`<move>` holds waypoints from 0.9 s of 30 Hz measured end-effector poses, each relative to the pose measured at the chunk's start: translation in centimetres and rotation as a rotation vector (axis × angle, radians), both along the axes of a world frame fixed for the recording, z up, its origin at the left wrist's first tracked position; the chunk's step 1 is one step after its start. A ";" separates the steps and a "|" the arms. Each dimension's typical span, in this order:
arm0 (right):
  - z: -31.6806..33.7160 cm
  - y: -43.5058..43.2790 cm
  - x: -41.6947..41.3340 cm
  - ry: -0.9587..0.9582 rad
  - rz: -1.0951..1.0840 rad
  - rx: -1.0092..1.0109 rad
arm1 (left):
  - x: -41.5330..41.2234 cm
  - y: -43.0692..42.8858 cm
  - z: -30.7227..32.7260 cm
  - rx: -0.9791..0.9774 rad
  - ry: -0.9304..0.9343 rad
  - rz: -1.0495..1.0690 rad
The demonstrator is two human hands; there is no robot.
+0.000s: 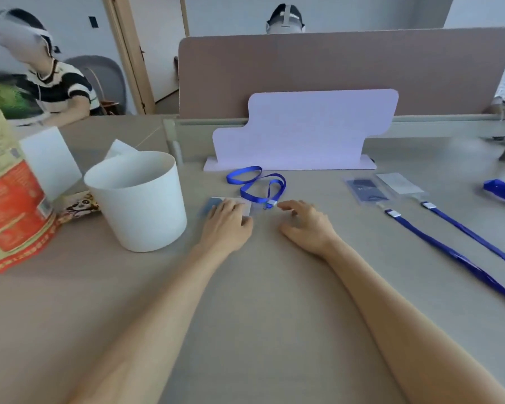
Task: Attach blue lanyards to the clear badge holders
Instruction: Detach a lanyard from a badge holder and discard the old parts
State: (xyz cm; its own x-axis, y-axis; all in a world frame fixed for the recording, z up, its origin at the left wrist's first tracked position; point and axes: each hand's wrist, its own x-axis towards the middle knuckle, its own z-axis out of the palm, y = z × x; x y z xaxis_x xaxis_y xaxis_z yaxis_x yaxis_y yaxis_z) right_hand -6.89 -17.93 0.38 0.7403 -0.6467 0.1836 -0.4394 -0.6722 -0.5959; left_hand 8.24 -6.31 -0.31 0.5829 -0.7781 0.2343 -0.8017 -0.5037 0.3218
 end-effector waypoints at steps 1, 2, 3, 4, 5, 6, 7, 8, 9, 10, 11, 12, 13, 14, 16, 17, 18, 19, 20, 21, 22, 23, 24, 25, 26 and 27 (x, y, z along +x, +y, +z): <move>-0.1 0.0 0.0 0.030 0.030 -0.036 | -0.1 0.3 -0.1 -0.019 -0.016 -0.011; -0.1 0.2 -0.1 0.046 0.057 -0.070 | -0.2 0.7 -0.1 -0.041 -0.019 -0.034; -0.1 0.5 -0.3 0.049 0.078 -0.093 | -0.4 1.1 -0.1 -0.055 -0.001 -0.064; -0.2 0.8 -0.4 0.045 0.094 -0.111 | -0.6 1.5 -0.1 -0.053 0.024 -0.093; -0.2 1.2 -0.5 0.038 0.107 -0.124 | -0.8 1.9 -0.1 -0.038 0.038 -0.111; -0.2 1.6 -0.6 0.030 0.114 -0.138 | -1.0 2.2 -0.1 -0.020 0.033 -0.121; -0.1 2.0 -0.6 0.024 0.118 -0.150 | -1.1 2.5 -0.2 -0.004 0.021 -0.128; -0.2 2.2 -0.7 0.024 0.122 -0.168 | -1.2 2.7 -0.2 0.008 0.009 -0.137; -0.3 2.3 -0.8 0.026 0.127 -0.194 | -1.4 3.0 -0.2 0.024 0.002 -0.151; -0.4 2.5 -0.9 0.029 0.133 -0.224 | -1.6 3.3 -0.3 0.041 -0.001 -0.161; -0.6 2.5 -1.0 0.033 0.137 -0.248 | -1.6 3.7 -0.3 0.047 0.008 -0.170; -0.7 2.6 -1.1 0.026 0.136 -0.257 | -1.6 3.9 -0.4 0.041 0.029 -0.176; -0.8 2.7 -1.3 0.009 0.131 -0.251 | -1.6 4.2 -0.5 0.024 0.054 -0.174; -1.0 2.7 -1.4 -0.018 0.123 -0.248 | -1.6 4.4 -0.6 0.004 0.071 -0.173; -1.0 2.8 -1.6 -0.041 0.109 -0.272 | -1.8 4.7 -0.4 -0.022 0.084 -0.176; -1.0 2.8 -1.6 -0.036 0.108 -0.281 | -1.8 4.9 -0.4 -0.028 0.086 -0.174; -1.0 2.8 -1.6 -0.038 0.105 -0.280 | -2.0 5.0 -0.4 -0.030 0.073 -0.167; -1.0 2.9 -1.7 -0.046 0.100 -0.269 | -2.1 5.1 -0.4 -0.031 0.051 -0.159; -0.9 3.0 -1.7 -0.049 0.098 -0.256 | -2.4 5.3 -0.4 -0.028 0.024 -0.149; -0.8 3.2 -1.7 -0.045 0.100 -0.252 | -2.6 5.5 -0.2 -0.022 -0.003 -0.141; -0.7 3.4 -1.6 -0.041 0.112 -0.261 | -2.6 5.6 -0.2 -0.011 -0.021 -0.134; -0.7 3.5 -1.6 -0.046 0.140 -0.275 | -2.7 5.8 -0.1 -0.002 -0.031 -0.129; -0.6 3.6 -1.5 -0.079 0.190 -0.294 | -2.7 5.9 -0.1 0.005 -0.031 -0.128; -0.5 3.8 -1.5 -0.119 0.250 -0.305 | -2.7 6.0 0.0 0.006 -0.029 -0.133; -0.4 4.0 -1.5 -0.149 0.312 -0.302 | -2.7 6.1 -0.1 -0.001 -0.018 -0.145; -0.3 4.2 -1.6 -0.167 0.348 -0.288 | -2.6 6.1 -0.2 -0.019 -0.004 -0.169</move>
